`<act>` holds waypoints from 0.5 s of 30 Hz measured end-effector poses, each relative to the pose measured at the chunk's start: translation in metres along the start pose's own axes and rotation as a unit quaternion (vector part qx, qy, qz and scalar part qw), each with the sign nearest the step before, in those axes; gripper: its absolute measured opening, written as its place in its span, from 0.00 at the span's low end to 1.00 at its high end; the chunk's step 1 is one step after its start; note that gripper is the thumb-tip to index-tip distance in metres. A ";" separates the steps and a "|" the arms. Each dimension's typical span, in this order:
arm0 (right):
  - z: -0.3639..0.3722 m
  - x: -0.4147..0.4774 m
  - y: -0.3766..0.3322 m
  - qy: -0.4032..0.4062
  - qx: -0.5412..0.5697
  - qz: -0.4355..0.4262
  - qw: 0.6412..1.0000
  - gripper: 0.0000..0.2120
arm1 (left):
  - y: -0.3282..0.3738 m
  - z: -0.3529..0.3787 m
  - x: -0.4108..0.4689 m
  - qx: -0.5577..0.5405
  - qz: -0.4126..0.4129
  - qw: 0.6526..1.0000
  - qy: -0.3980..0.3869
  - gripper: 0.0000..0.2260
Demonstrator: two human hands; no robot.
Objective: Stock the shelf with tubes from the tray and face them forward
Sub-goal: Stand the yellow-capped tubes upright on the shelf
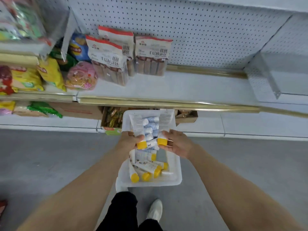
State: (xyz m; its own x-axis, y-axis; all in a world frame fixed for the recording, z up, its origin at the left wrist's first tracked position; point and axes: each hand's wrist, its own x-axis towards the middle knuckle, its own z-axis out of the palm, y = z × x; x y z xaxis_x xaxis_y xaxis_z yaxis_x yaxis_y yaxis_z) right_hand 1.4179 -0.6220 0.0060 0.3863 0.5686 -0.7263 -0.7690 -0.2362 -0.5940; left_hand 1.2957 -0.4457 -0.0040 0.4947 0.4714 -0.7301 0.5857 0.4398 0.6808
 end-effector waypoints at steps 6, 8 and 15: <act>0.048 -0.050 -0.095 -0.055 -0.047 -0.169 0.983 0.09 | 0.097 -0.009 -0.059 -0.042 0.177 0.982 -0.042 0.10; 0.066 -0.068 -0.127 -0.073 -0.066 -0.223 0.970 0.13 | 0.133 -0.014 -0.083 -0.061 0.225 0.972 -0.029 0.15; 0.138 -0.123 -0.219 -0.064 -0.159 -0.372 0.912 0.15 | 0.250 -0.052 -0.142 -0.059 0.378 0.923 0.032 0.18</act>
State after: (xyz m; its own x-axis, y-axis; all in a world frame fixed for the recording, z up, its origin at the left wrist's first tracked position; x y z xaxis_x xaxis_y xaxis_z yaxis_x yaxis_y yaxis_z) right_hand 1.4688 -0.5310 0.2731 0.6630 0.7472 -0.0466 -0.1236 0.0479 -0.9912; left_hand 1.3388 -0.3629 0.2730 0.6922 0.7205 -0.0416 0.0123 0.0458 0.9989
